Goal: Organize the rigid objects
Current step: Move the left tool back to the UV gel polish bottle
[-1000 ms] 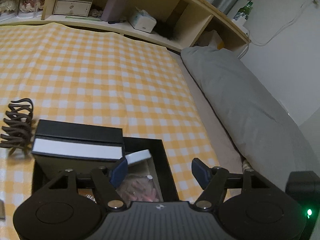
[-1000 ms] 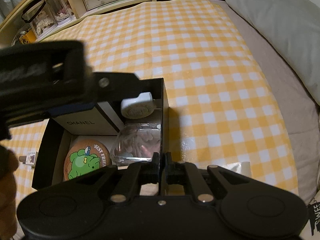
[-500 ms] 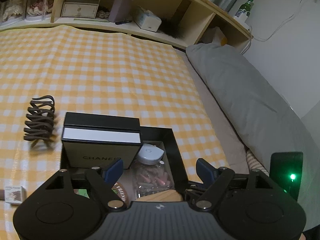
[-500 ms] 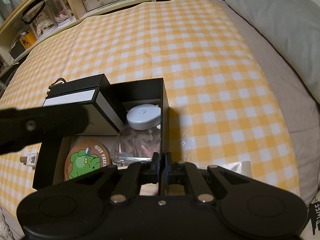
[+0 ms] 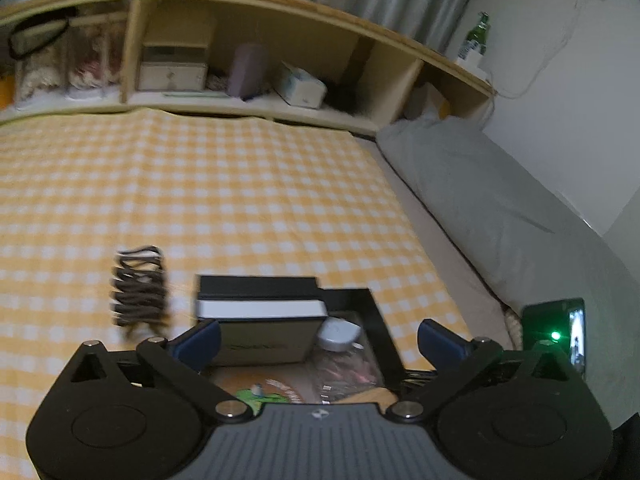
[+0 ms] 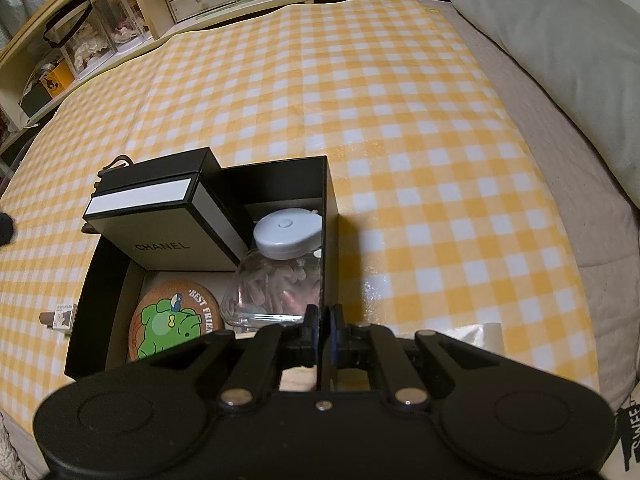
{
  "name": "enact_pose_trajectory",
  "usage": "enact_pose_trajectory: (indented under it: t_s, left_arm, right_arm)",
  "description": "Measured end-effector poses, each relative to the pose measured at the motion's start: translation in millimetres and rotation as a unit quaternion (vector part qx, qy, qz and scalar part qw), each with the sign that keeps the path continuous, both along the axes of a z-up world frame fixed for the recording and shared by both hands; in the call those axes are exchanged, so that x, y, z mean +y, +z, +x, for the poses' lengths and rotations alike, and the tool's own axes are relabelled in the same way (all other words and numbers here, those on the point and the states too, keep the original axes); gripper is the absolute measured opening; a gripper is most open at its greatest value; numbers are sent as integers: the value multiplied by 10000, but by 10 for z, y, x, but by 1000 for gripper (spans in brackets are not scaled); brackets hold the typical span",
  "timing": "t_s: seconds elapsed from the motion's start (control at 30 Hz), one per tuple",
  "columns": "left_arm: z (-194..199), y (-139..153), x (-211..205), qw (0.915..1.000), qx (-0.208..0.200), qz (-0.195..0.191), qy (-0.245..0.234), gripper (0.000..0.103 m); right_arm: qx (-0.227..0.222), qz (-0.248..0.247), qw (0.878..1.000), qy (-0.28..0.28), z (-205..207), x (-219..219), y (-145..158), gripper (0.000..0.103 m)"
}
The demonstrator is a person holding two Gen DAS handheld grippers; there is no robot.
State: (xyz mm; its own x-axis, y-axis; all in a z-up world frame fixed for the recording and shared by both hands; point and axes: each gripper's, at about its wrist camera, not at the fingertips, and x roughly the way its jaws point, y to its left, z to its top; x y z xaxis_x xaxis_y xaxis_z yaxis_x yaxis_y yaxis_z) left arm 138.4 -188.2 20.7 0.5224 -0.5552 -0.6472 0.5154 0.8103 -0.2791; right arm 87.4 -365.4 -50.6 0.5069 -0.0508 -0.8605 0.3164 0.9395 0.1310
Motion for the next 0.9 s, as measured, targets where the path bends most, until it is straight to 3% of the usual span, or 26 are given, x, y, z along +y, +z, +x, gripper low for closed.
enact_pose_trajectory:
  t_s: [0.27,0.57,0.8,0.9]
  left_arm:
    - [108,29,491,9973,-427,366,471,103]
    - [258,-244,1057,9893,-474,886,1053,103]
    - [384,-582,1354,9823,-280,1228,1385,103]
    - [427,-784,1456,9789,16,1323,1556,103]
  right_arm:
    - [0,-6,10000,5,0,2,2,6]
    - [-1,-8,10000,7,2,1,-2,6]
    - [2,-17,10000,9,2,6,-3,6]
    - [3,-19,10000,11,3,7,-2,6]
